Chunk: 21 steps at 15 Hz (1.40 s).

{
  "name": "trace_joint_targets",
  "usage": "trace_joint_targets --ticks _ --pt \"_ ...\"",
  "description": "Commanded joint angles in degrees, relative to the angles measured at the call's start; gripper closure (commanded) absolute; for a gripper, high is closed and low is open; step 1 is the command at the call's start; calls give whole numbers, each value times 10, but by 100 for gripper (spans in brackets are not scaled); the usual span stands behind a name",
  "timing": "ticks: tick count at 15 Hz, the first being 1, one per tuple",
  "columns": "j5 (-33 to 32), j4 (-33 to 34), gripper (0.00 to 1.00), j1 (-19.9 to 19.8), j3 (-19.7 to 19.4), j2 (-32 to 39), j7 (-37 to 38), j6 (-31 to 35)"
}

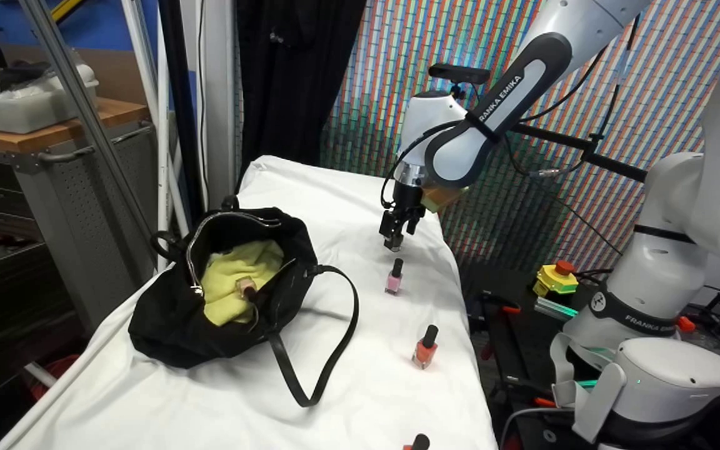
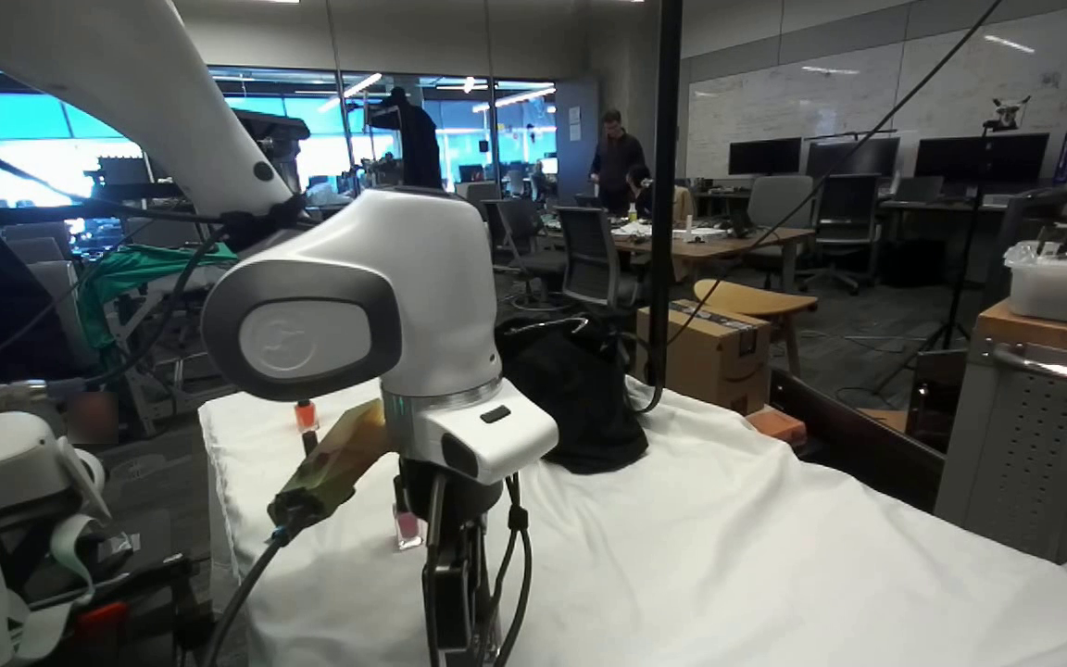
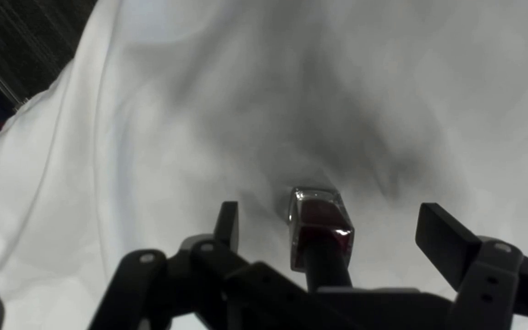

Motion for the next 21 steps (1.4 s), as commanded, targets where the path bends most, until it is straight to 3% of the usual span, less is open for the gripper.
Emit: trace_joint_targets --ticks 1,10,17,18,21 --pt "17 2 0 -6 3 6 -17 16" --pt "92 7 0 -20 22 33 -72 29" --pt "85 4 1 -14 14 25 -65 22" --pt "86 4 22 -15 14 25 -67 22" --pt "83 5 36 -13 13 26 -63 21"
